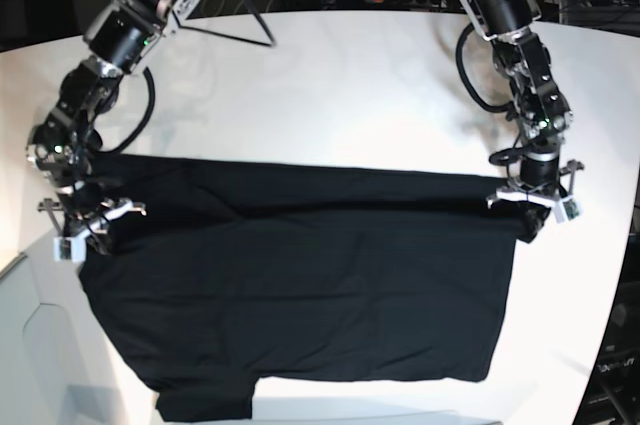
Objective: Fold the T-shirt properly
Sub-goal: 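Lift the shirt edge with both grippers and pull it toward the hem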
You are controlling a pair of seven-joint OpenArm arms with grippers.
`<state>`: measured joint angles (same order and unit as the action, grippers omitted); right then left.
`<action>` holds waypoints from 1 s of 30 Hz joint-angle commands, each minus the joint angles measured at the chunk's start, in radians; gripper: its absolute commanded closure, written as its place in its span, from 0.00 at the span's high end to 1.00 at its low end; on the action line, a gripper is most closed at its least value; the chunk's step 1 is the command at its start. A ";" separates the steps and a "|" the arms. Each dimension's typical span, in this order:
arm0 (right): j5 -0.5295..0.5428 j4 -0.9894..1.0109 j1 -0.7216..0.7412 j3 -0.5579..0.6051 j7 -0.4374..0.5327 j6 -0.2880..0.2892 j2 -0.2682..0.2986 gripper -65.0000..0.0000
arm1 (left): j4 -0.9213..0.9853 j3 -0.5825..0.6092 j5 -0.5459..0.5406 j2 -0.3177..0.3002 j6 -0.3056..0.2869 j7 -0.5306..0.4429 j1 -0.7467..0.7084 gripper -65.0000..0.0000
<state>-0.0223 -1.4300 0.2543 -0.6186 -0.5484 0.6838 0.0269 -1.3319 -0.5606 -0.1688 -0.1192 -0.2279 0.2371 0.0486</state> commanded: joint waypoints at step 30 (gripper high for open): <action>0.023 0.162 0.133 0.134 0.032 -0.026 0.057 0.00 | 0.090 0.001 -0.007 -0.064 0.003 -0.026 0.083 0.00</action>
<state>-0.0177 -1.2522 0.3599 -0.4816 -0.5381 0.6712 0.0685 -1.2243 -0.5598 -0.1688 -0.1692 -0.2279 0.2394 0.1040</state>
